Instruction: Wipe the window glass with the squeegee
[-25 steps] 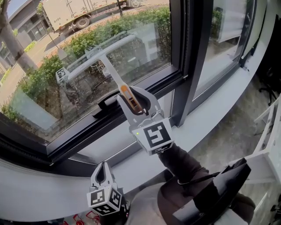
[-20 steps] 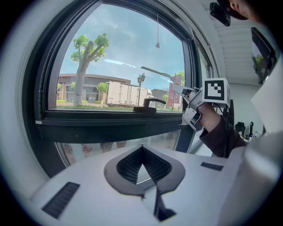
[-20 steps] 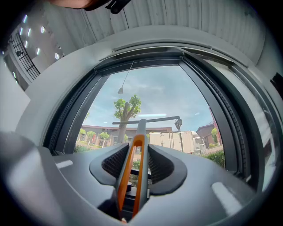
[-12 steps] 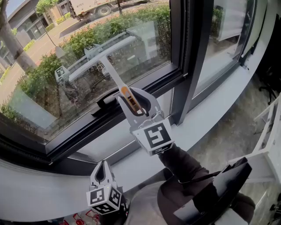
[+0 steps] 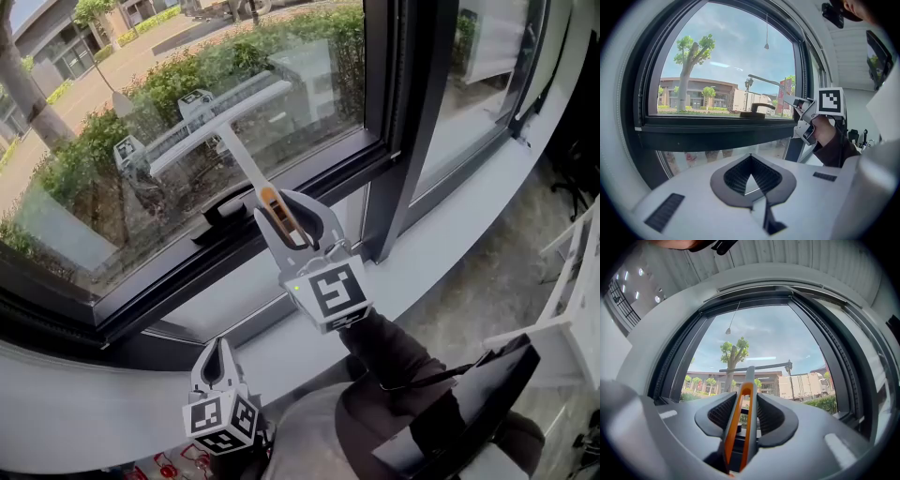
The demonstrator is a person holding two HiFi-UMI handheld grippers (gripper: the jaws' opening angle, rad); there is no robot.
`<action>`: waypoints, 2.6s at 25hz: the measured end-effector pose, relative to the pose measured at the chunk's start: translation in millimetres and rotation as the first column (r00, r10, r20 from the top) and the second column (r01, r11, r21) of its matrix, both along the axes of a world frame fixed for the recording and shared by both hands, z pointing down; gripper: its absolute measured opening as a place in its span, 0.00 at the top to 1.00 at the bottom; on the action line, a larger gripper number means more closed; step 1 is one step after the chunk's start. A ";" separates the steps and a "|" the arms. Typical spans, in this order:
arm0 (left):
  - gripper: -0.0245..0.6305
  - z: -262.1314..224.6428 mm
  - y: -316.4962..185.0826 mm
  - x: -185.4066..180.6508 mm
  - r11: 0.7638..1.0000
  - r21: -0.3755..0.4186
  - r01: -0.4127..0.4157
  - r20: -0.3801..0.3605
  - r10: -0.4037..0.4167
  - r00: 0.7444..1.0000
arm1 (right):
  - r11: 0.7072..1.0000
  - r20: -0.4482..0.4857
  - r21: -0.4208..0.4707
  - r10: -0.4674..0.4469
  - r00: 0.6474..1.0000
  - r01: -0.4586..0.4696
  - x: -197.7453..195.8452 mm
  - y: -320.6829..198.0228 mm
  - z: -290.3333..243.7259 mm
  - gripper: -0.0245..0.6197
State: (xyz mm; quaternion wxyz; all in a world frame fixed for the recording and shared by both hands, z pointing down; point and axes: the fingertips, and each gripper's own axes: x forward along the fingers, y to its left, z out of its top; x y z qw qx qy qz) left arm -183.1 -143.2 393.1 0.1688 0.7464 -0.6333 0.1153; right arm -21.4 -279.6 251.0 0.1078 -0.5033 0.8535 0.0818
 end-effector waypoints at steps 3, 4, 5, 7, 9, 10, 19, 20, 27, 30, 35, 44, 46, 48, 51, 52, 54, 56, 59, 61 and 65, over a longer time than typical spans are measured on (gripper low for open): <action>0.96 0.7 -0.2 0.1 1.000 -0.001 -0.003 -0.001 0.003 1.000 | 1.000 -0.010 -0.002 0.006 1.000 -0.006 0.2 0.3 3.7 0.76; 0.96 1.1 -0.3 0.2 1.000 -0.002 -0.004 -0.001 0.004 1.000 | 1.000 -0.009 -0.002 0.006 1.000 -0.006 -0.1 0.5 4.2 0.76; 0.96 1.5 -0.5 0.5 1.000 -0.003 -0.005 0.000 0.005 1.000 | 1.000 -0.007 -0.003 0.005 1.000 -0.005 0.0 0.6 4.7 0.76; 0.96 1.5 -0.8 1.6 1.000 -0.004 -0.007 0.000 0.007 1.000 | 1.000 -0.003 -0.007 0.003 1.000 -0.003 0.7 0.8 6.3 0.76; 0.96 1.1 -0.9 2.8 1.000 -0.004 -0.009 0.000 0.009 1.000 | 1.000 -0.002 -0.013 0.001 1.000 -0.001 1.2 1.4 8.0 0.76; 0.96 1.3 -0.9 3.3 1.000 -0.004 -0.010 0.000 0.010 1.000 | 1.000 -0.001 -0.018 0.000 1.000 0.000 1.1 1.7 9.3 0.76; 0.96 1.7 -2.7 7.6 1.000 -0.005 -0.029 -0.001 0.029 1.000 | 0.998 -0.020 -0.059 -0.003 1.000 0.002 2.1 4.8 22.1 0.76; 0.96 1.9 -3.0 7.8 1.000 -0.005 -0.030 -0.001 0.030 1.000 | 0.998 -0.023 -0.062 -0.003 1.000 0.001 2.1 5.0 23.4 0.76; 0.96 0.7 -5.0 11.8 0.999 -0.002 -0.044 -0.002 0.044 0.999 | 0.996 -0.022 -0.088 -0.003 1.000 0.001 2.9 6.5 31.1 0.76; 0.96 0.8 -6.3 13.0 0.999 -0.002 -0.050 -0.005 0.050 0.999 | 0.995 -0.027 -0.102 -0.001 1.000 -0.001 3.1 6.6 35.3 0.76; 0.96 1.8 -7.1 16.0 0.998 -0.004 -0.060 -0.009 0.060 0.998 | 0.992 -0.032 -0.129 -0.005 0.999 0.000 4.2 8.3 44.0 0.76; 0.96 3.9 -8.9 18.9 0.997 -0.008 -0.077 -0.016 0.077 0.997 | 0.987 -0.035 -0.159 -0.003 0.999 -0.002 4.8 10.1 53.5 0.76; 0.96 4.1 -9.4 19.4 0.997 -0.008 -0.080 -0.017 0.080 0.997 | 0.986 -0.031 -0.164 -0.006 1.000 0.001 4.9 10.2 54.0 0.76; 0.96 4.7 -10.2 19.6 0.997 -0.009 -0.083 -0.019 0.083 0.996 | 0.986 -0.027 -0.168 -0.007 1.000 0.002 4.9 10.1 54.5 0.76; 0.96 5.5 -11.6 20.2 0.996 -0.008 -0.088 -0.020 0.087 0.996 | 0.984 -0.026 -0.175 -0.007 1.000 0.002 5.0 10.2 56.8 0.76; 0.96 5.8 -12.1 20.7 0.996 -0.008 -0.090 -0.021 0.089 0.996 | 0.984 -0.027 -0.179 -0.007 1.000 0.002 5.1 10.4 58.0 0.76; 0.96 6.4 -13.0 21.4 0.996 -0.007 -0.094 -0.023 0.094 0.995 | 0.982 -0.029 -0.187 -0.007 1.000 0.001 5.1 10.8 61.2 0.76; 0.96 7.3 -13.8 22.5 0.995 -0.006 -0.101 -0.026 0.100 0.995 | 0.980 -0.032 -0.199 -0.007 0.999 0.000 5.2 11.6 65.2 0.76; 0.96 8.2 -14.6 25.1 0.993 -0.007 -0.114 -0.031 0.113 0.993 | 0.976 -0.037 -0.219 -0.007 0.999 -0.001 5.6 12.9 70.2 0.76; 0.96 8.8 -15.2 27.0 0.992 -0.007 -0.122 -0.033 0.122 0.992 | 0.973 -0.040 -0.231 -0.007 0.999 -0.002 6.0 13.4 73.1 0.76; 0.96 9.6 -16.2 30.6 0.991 -0.008 -0.137 -0.038 0.136 0.990 | 0.968 -0.044 -0.251 -0.007 0.999 -0.004 7.8 13.9 78.0 0.76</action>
